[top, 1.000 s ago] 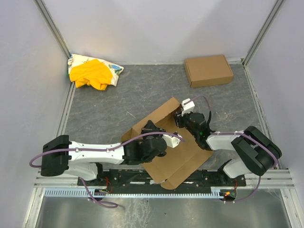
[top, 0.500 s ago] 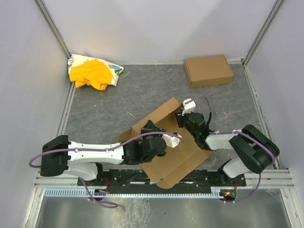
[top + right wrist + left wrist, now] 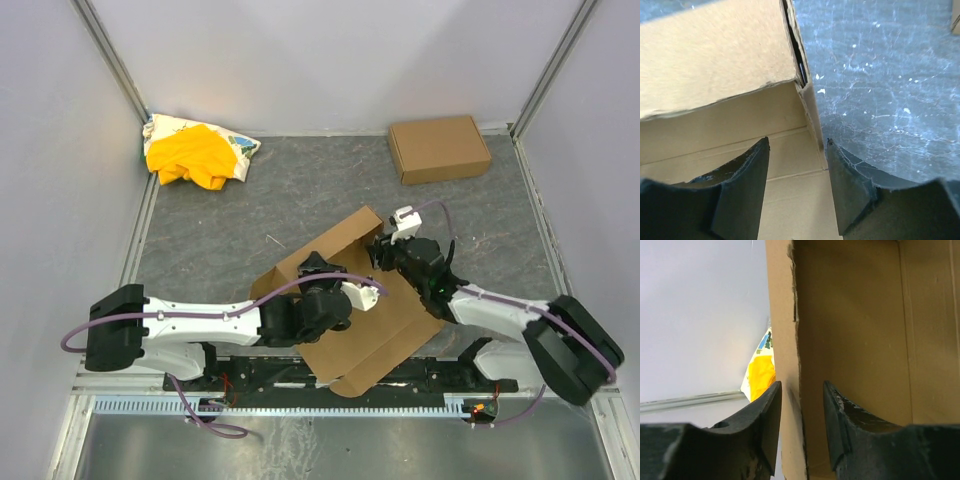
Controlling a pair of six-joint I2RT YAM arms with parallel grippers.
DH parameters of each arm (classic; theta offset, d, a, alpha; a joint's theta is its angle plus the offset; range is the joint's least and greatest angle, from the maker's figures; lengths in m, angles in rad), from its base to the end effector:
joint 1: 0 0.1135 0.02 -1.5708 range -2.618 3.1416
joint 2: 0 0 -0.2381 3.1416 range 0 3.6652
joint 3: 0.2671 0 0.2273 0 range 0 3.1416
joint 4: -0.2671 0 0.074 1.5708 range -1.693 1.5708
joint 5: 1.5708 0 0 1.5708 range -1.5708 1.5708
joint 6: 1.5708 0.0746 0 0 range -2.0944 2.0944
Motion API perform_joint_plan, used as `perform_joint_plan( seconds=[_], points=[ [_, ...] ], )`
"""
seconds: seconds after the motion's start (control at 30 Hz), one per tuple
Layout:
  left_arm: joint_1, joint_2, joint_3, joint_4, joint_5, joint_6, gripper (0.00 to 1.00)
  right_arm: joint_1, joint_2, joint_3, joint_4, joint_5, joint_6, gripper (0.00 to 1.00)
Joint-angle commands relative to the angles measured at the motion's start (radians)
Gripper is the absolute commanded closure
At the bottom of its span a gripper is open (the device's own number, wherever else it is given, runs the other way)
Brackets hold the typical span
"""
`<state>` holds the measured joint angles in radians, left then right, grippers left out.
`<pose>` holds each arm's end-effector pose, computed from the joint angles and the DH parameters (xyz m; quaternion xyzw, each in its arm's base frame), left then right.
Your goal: Fold the paper box
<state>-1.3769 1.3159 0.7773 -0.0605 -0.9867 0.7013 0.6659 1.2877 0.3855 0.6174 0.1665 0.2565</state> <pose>0.1139 -0.2569 0.2180 0.5592 0.5855 0.2588 0.5268 0.2263 0.1621 0.1658 -0.1133 0.7910 0.2063 0.5647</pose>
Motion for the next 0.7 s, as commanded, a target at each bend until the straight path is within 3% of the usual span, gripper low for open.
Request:
perform_joint_plan(
  seconds=[0.0, 0.4, 0.53, 0.67],
  points=[
    [-0.008, -0.032, 0.090, 0.001, 0.003, -0.137, 0.52, 0.005, -0.146, 0.013, -0.143, 0.037, -0.035, 0.41],
    [-0.023, -0.324, 0.154, -0.071, 0.181, -0.537, 0.42, 0.005, -0.441, 0.088, -0.527, -0.005, -0.047, 0.40],
    [-0.023, -0.453, 0.107, -0.006, 0.158, -0.648, 0.40, 0.005, -0.491, 0.107, -0.594, 0.052, -0.045, 0.36],
    [-0.025, -0.546, 0.048, 0.044, 0.065, -0.672, 0.45, 0.003, -0.413, 0.126, -0.540, 0.148, -0.048, 0.35]
  ],
)
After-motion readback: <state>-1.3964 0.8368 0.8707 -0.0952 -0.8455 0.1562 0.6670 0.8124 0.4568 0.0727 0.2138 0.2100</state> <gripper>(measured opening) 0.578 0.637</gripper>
